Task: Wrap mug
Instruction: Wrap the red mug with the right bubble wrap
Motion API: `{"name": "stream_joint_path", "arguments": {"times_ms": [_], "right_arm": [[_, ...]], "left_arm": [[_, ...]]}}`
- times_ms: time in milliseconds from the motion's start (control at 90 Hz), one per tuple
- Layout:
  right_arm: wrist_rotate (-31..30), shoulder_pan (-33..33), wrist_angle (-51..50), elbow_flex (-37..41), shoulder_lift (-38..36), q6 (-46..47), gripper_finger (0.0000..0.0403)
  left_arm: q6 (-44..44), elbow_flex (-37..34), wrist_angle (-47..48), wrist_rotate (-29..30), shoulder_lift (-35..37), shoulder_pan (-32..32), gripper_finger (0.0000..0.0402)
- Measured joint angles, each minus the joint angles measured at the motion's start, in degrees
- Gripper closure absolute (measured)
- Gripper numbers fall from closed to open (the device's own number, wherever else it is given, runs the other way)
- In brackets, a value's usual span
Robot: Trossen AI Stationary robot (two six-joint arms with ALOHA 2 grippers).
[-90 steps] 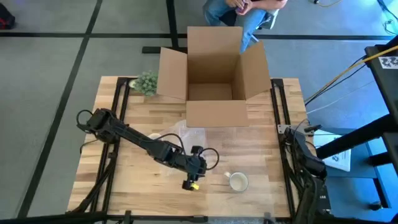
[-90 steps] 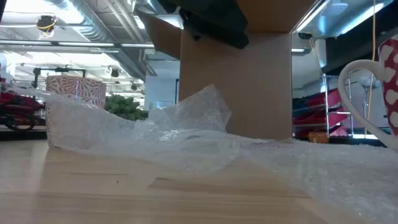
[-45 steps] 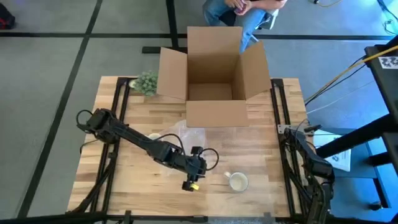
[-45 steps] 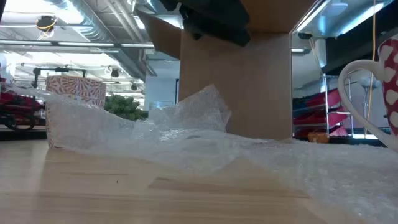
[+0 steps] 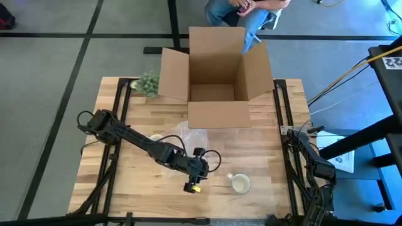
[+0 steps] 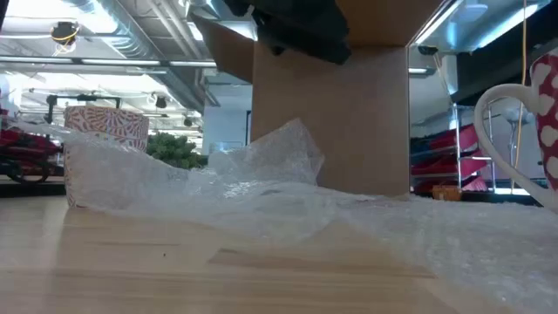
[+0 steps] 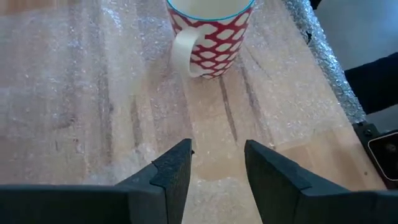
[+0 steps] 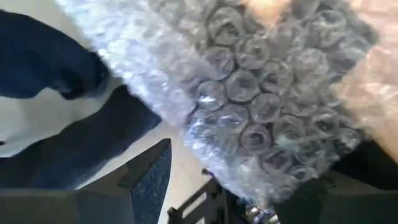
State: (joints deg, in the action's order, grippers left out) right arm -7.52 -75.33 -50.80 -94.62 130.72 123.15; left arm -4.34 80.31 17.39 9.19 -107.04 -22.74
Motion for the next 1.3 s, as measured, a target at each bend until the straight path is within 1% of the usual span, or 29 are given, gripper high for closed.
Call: {"name": "stream_joint_path", "arguments": {"times_ms": [67,122,189,244,300,356,411,522,656,800,944,1067,1122,1233,1300], "right_arm": [[-2.9,0.2,1.0,0.1,0.0,-0.7,0.0202],[-2.8,0.3,1.2,0.2,0.0,-1.2,0.0227],[-4.0,-0.1,1.1,0.3,0.1,-1.8,0.0271],[-4.1,-0.4,0.6,0.4,0.1,-1.8,0.0317],[-5.5,-0.7,0.1,0.5,0.1,-2.5,0.0366],[-6.2,-1.1,0.1,0.5,0.1,-3.6,0.0386],[-7.2,-1.2,0.1,0.5,0.1,-4.4,0.0383],[-6.9,-1.3,-0.9,-0.5,-0.1,-6.5,0.0377],[-4.3,-1.2,-1.9,-1.2,-0.1,-9.3,0.0397],[-2.6,-1.0,-2.6,-1.7,-0.1,-11.8,0.0395],[-0.3,-0.7,-2.8,-1.8,-0.1,-12.6,0.0401],[4.1,-0.5,-3.8,-1.9,-0.5,-11.1,0.0402],[5.2,-0.6,-3.9,-2.3,-2.3,-9.6,0.0401],[5.6,-0.3,-5.3,-2.6,-11.0,-9.6,0.0401],[5.9,-0.2,-3.5,-3.0,-11.5,-9.5,0.0401]], "left_arm": [[0.0,0.0,0.0,0.0,0.0,0.0,0.0267],[0.0,0.0,0.0,0.0,0.0,0.0,0.0267],[0.2,0.0,0.0,0.1,0.0,0.0,0.0267],[0.3,0.0,0.0,0.5,0.0,0.1,0.0267],[0.3,0.0,-0.1,0.6,0.0,0.2,0.0267],[0.3,0.0,-0.3,0.7,0.0,0.4,0.0267],[0.3,0.0,-0.2,0.7,0.0,0.4,0.0267],[0.3,0.0,-0.1,0.8,0.0,0.4,0.0267],[0.3,0.0,0.0,0.7,0.0,0.4,0.0267],[0.3,0.0,0.0,0.9,0.0,0.4,0.0267],[0.3,0.0,0.0,1.0,0.0,0.4,0.0267],[0.3,0.0,0.0,1.0,0.0,0.4,0.0267],[0.3,0.0,0.0,1.0,0.0,0.4,0.0267],[0.3,0.0,0.0,1.1,0.0,0.4,0.0267],[0.3,0.0,0.0,1.1,0.0,0.4,0.0267]]}}
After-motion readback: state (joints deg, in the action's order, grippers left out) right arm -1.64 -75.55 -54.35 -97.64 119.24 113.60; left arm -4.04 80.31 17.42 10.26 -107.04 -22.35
